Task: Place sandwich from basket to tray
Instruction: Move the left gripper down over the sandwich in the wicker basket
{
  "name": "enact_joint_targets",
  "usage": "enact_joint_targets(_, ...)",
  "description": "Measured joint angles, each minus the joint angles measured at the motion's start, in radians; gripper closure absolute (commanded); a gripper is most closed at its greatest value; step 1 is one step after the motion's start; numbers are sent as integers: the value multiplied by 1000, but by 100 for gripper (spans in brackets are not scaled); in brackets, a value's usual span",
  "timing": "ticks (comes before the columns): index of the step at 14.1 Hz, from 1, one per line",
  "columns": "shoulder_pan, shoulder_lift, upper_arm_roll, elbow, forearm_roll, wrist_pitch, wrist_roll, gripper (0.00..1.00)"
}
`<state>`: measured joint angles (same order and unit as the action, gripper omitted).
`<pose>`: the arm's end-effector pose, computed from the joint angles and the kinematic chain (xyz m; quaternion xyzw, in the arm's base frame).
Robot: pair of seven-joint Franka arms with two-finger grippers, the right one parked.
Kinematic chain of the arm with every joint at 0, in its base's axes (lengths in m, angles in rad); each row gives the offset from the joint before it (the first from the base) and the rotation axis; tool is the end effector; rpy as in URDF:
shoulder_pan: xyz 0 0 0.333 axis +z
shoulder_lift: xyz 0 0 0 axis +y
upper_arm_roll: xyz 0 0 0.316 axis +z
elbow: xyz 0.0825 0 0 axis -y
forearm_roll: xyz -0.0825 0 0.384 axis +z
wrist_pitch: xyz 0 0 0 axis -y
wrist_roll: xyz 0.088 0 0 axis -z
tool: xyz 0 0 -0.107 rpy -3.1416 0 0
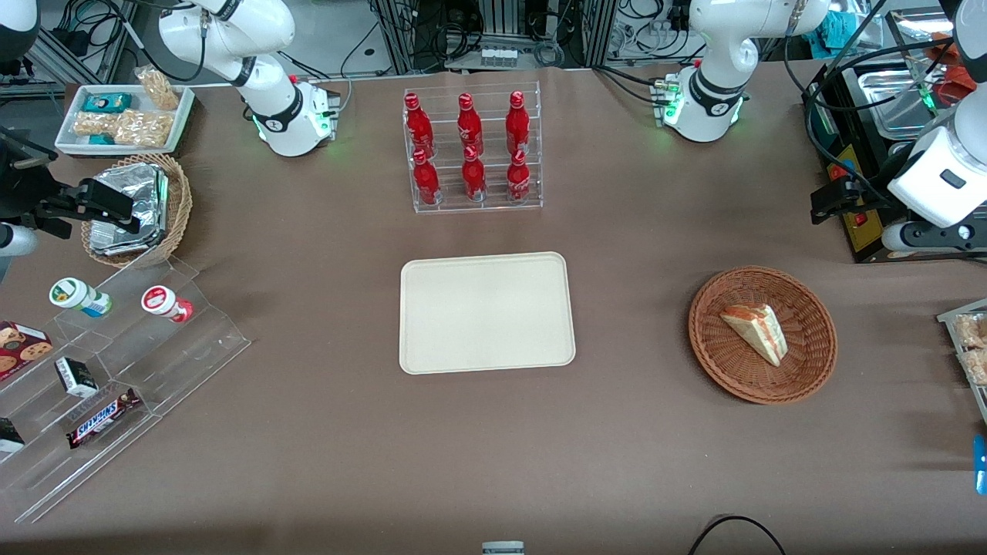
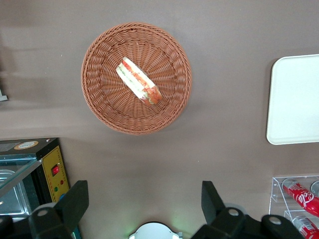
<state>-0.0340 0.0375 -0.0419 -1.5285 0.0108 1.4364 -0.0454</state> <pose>0.5499 -0.0401 0.6126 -0.9978 0.0149 0.0643 0.0085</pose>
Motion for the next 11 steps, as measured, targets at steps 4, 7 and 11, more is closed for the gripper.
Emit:
enact_joint_targets(4, 0, 0, -3, -2, 0, 0, 0, 0)
enact_joint_targets(7, 0, 7, -3, -46, 4, 0, 0, 0)
enact_joint_targets(11, 2, 55, 6, -162, 12, 75, 0, 0)
